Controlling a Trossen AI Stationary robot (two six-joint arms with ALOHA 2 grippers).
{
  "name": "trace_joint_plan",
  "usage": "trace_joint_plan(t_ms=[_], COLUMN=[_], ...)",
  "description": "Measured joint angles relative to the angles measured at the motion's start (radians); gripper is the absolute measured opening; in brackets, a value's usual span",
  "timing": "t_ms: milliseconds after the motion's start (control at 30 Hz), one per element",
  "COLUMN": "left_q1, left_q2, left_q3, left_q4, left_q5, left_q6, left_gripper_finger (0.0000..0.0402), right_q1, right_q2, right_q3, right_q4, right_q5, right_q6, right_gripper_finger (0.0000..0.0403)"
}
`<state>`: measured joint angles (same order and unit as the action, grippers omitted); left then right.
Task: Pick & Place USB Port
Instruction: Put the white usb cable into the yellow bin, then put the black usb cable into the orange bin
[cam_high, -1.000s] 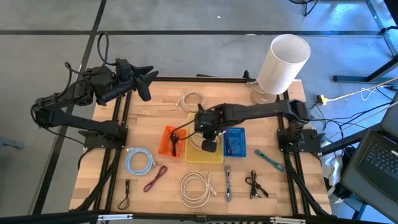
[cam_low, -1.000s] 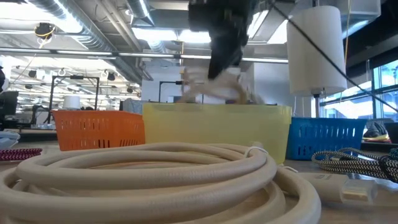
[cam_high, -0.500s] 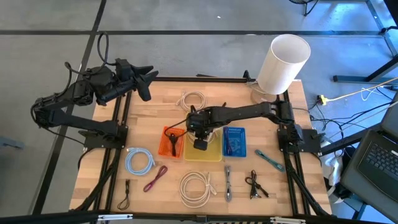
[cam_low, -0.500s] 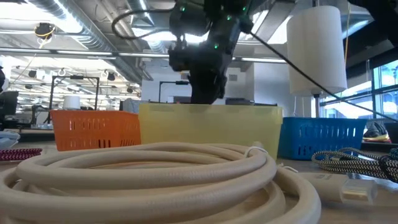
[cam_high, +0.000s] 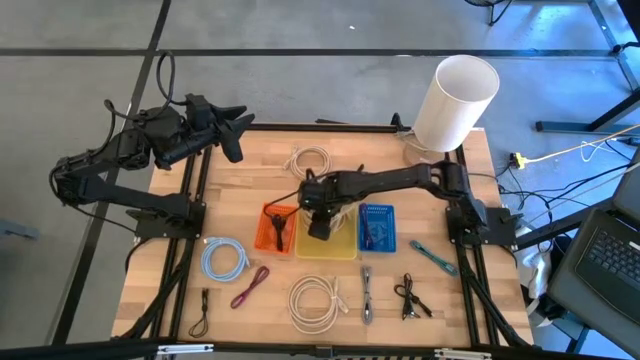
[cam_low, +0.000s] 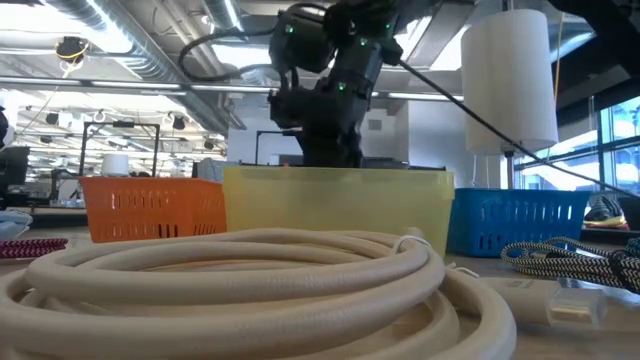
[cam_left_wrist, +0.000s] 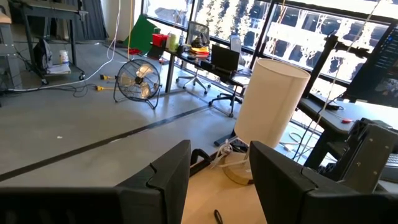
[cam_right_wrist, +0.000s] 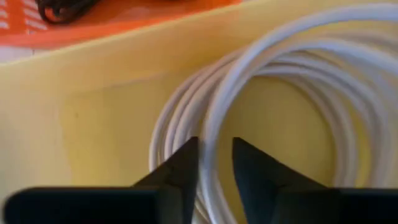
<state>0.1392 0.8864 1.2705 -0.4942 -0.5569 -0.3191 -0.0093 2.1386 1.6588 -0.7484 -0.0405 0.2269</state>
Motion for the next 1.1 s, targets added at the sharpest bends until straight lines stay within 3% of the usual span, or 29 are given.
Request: trace_joint_plan(t_ms=[167, 333, 633, 900, 1100], left_q1=[0.000, 0.000, 0.000, 0.000, 0.000], left_q2=[0.000, 0.000, 0.000, 0.000, 0.000], left_q3=[0.000, 0.000, 0.000, 0.000, 0.000], left_q4=[0.000, 0.000, 0.000, 0.000, -0.002], left_q5=[0.000, 0.000, 0.000, 0.000, 0.000], left_q6=[0.000, 0.000, 0.000, 0.000, 0.000], left_gripper_finger=[0.0158, 0.0158, 0.0158, 0.0158, 0.0158], right_q1=[0.000, 0.007, 0.080, 0.141, 0.158], right_q2=[-0.039, -0.110, -0.312, -0.484, -0.585], right_q3=[0.000, 0.000, 0.000, 0.000, 0.000], right_q4=[-0.012, -0.098, -0.227, -0.311, -0.371], right_q5=[0.038, 0.044, 0.186, 0.400, 0.483], right_q6=[0.016, 0.081, 0.162, 0.248, 0.328], right_gripper_finger=[0.0167, 0.0191, 0.0193, 0.0171, 0.0161])
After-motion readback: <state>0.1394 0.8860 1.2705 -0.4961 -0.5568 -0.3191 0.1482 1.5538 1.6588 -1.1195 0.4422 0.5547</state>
